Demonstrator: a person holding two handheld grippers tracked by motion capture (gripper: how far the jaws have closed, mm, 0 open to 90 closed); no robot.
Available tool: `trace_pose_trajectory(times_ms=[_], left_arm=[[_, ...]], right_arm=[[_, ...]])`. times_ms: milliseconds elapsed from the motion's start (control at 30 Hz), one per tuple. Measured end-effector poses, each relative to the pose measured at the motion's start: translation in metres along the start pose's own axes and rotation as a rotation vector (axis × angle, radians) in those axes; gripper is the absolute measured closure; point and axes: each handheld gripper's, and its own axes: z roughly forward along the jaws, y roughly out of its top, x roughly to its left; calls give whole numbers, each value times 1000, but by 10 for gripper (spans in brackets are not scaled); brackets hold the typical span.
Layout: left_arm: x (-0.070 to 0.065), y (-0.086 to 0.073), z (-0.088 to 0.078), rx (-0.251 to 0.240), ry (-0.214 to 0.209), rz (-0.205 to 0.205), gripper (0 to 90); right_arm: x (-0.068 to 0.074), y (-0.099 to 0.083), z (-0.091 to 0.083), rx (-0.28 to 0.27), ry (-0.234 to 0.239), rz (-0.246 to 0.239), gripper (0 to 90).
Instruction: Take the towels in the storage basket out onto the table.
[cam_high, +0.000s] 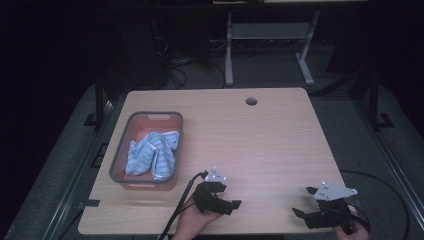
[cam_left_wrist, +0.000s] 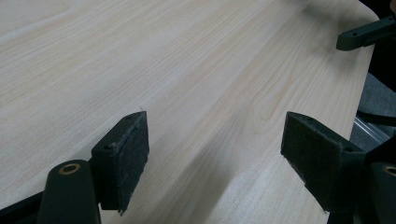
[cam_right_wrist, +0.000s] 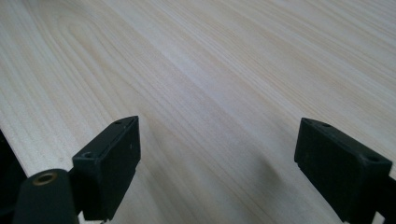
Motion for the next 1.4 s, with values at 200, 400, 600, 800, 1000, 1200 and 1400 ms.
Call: trace_pose_trajectory(times_ms=[200,400,600,800,1000,1200,1400], left_arm=[[2,0,1,0,4,-9,234],[2,2,-4,-15,9,-5,234],[2,11,-12,-26,-5,-7,234],[1,22,-18,-20,4,13,230],[5,35,-25,11,30,28,219],[12,52,-40,27,46,47,217],[20,65,-49,47,44,43,214]], right_arm=[[-1,-1,-1,-5,0,10,139],[-1,-1,-1,-4,-5,11,138],[1,1,0,2,-1,5,138],[1,1,0,-2,-5,3,138],[2,0,-1,-9,-7,21,138],[2,1,0,0,-6,20,138],[1,0,-1,-7,-10,18,138]])
